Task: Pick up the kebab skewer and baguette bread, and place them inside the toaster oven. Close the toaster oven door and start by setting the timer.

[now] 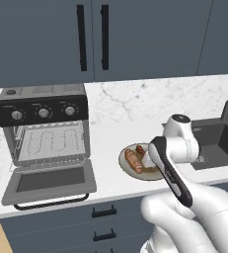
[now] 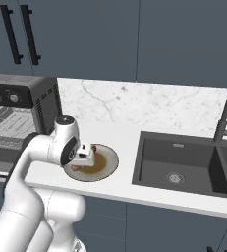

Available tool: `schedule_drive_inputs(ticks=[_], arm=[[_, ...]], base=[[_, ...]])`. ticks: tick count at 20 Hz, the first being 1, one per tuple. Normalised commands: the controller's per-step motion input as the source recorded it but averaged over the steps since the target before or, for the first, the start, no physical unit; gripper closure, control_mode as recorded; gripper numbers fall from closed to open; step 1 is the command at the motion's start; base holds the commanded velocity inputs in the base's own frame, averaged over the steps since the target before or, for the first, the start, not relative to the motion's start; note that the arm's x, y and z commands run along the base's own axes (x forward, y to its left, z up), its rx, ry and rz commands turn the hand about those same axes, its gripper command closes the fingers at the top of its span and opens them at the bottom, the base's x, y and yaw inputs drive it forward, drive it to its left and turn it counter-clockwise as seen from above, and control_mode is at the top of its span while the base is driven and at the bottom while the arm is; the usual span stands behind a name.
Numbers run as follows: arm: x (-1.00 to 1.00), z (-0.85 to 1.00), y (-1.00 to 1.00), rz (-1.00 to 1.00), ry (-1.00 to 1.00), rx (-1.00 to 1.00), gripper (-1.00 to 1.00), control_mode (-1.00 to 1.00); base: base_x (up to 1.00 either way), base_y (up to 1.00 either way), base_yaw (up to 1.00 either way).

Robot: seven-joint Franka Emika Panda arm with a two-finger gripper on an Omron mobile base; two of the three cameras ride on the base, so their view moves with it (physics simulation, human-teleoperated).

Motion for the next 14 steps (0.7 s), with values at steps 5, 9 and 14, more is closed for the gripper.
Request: schedule_drive_inputs(ticks=[5, 9, 14], arm=[[0.4, -0.34, 0.0, 0.0, 0.1, 0.0, -1.0, -1.0], [0.32, -0.17, 0.2, 0.0, 0.02, 0.0, -1.0, -1.0], [0.11, 0.0, 0.16, 0.0, 0.0, 0.0, -1.0, -1.0]], base=[[0.0, 0.0, 0.0], [0.0, 0.0, 0.0], [0.0, 0.0, 0.0]])
